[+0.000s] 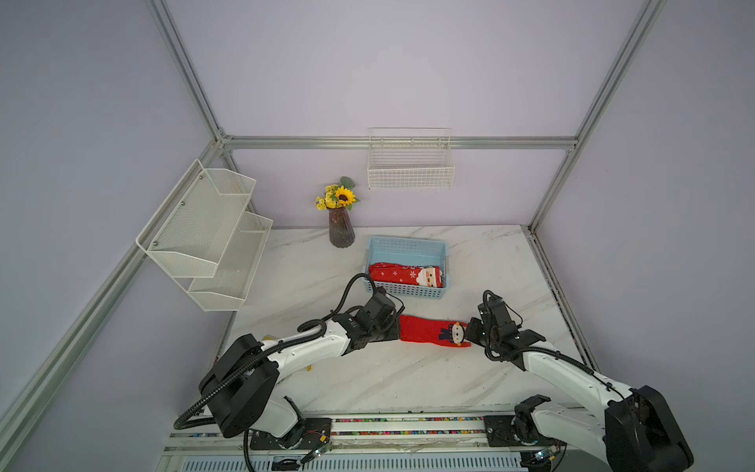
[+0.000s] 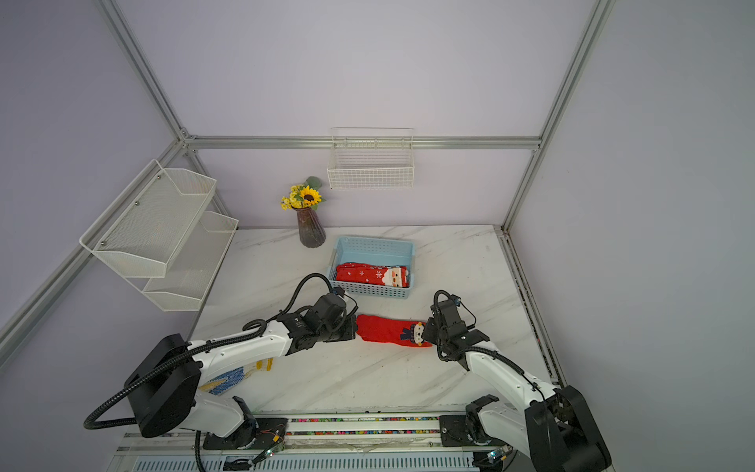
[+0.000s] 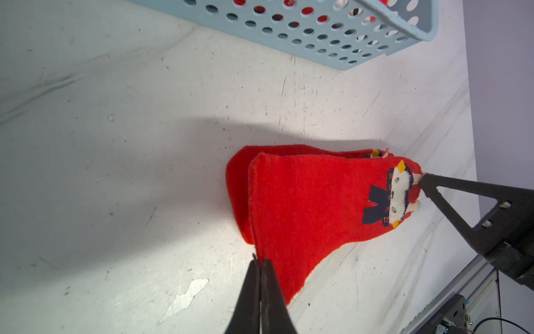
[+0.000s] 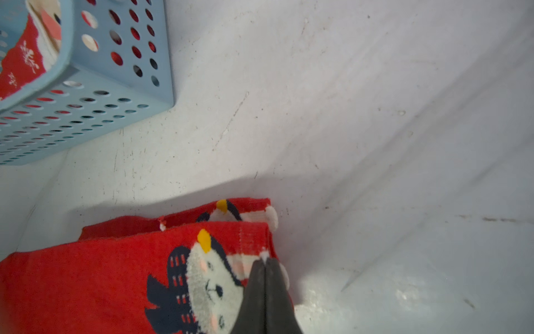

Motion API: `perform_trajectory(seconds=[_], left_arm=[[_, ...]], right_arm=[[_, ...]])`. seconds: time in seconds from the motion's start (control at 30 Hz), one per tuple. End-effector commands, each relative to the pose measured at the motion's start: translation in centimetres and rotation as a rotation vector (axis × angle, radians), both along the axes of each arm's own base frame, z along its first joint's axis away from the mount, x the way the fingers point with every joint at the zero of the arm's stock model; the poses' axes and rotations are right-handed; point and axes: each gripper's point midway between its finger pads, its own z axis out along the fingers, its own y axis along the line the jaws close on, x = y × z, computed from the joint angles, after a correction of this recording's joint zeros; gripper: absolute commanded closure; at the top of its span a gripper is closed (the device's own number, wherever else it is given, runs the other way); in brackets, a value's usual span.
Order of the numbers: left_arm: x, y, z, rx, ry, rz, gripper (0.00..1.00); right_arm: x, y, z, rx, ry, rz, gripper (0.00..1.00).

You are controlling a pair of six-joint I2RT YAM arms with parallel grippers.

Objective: Place the socks together as a pair
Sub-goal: Place the sock in the sock.

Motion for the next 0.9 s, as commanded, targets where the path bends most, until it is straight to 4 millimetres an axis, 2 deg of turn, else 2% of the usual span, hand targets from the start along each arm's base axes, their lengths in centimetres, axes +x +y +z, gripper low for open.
perform_trajectory(seconds=[0.0, 0.1, 0.13, 0.2, 0.27, 0.37, 0.4, 0.57, 0.67, 0.87], left_arm=[[0.4, 0.0, 0.3, -0.008, -0.021, 0.001, 0.98], [0.5, -0.2, -0.6, 0.001, -0.007, -0.002, 0.81], [0.6, -0.3, -0.8, 0.003, -0.009, -0.005, 0.80], [0.7, 0.0, -1.1, 0.015, -0.012, 0.003, 0.69], [0.7, 0.5, -1.6, 0.032, -0.009, 0.020, 0.46], [0.5, 1.2, -2.3, 0.039, 0.004, 0.044, 0.42], [0.5, 1.3, -2.5, 0.040, 0.012, 0.045, 0.40], [-0.2, 0.2, -3.8, 0.000, 0.072, 0.016, 0.36], [-0.3, -0.1, -4.8, -0.005, 0.099, 0.014, 0.35], [-0.3, -0.7, -5.4, -0.025, 0.114, 0.003, 0.33]], right_arm=[[1.1, 0.4, 0.1, -0.001, -0.008, 0.011, 1.00], [1.4, 0.3, -0.3, -0.012, 0.005, 0.002, 1.00], [1.4, 0.3, -0.3, -0.010, 0.008, -0.006, 1.00], [1.3, 0.2, -0.1, -0.004, -0.004, -0.012, 1.00], [1.0, 0.2, 0.0, 0.013, -0.002, -0.017, 0.81], [0.4, 0.9, -0.2, 0.062, 0.014, -0.005, 0.56], [0.3, 1.1, -0.2, 0.075, 0.019, -0.002, 0.52], [0.0, 1.6, -0.1, 0.121, 0.010, 0.001, 0.48], [-0.4, 1.6, -1.0, 0.125, 0.038, -0.001, 0.48], [-0.7, 1.4, -2.2, 0.117, 0.069, -0.018, 0.47]])
